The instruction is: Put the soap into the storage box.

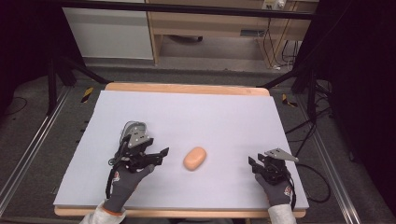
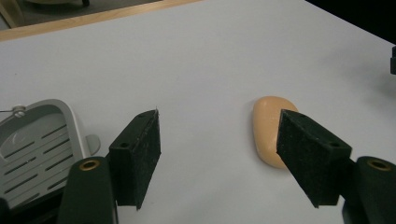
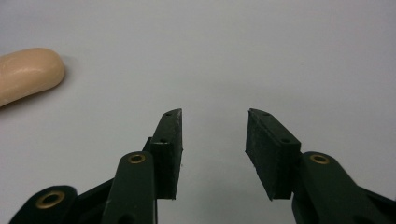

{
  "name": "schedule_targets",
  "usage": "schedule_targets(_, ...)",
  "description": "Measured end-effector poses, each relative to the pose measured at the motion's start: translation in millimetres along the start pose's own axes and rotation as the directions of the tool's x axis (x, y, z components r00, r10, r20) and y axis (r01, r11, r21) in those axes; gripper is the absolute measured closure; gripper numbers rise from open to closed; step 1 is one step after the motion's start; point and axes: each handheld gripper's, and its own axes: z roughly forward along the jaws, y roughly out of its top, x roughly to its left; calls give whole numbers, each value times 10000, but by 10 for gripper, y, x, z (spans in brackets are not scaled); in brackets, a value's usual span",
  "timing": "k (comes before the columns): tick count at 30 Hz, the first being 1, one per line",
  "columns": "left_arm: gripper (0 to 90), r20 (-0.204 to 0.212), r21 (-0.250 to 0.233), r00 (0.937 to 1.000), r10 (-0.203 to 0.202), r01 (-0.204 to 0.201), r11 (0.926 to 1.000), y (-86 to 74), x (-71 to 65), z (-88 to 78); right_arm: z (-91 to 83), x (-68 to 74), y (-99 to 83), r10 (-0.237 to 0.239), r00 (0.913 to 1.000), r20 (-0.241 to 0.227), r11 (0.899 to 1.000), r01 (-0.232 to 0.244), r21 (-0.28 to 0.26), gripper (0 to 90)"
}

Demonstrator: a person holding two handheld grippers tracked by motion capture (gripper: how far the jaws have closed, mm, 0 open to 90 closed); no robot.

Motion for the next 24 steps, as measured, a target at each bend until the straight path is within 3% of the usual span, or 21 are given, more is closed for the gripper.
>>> schedule_targets(10, 299, 189, 189, 9998, 64, -68, 9998, 33, -85, 125, -5, 7, 4, -4, 10000, -91, 10000, 4, 25, 587)
schedule_targets(24, 296, 408, 435, 9990, 181, -199, 9989, 77, -207, 294, 7, 6, 4, -3, 10000, -96, 10000, 3, -25, 516)
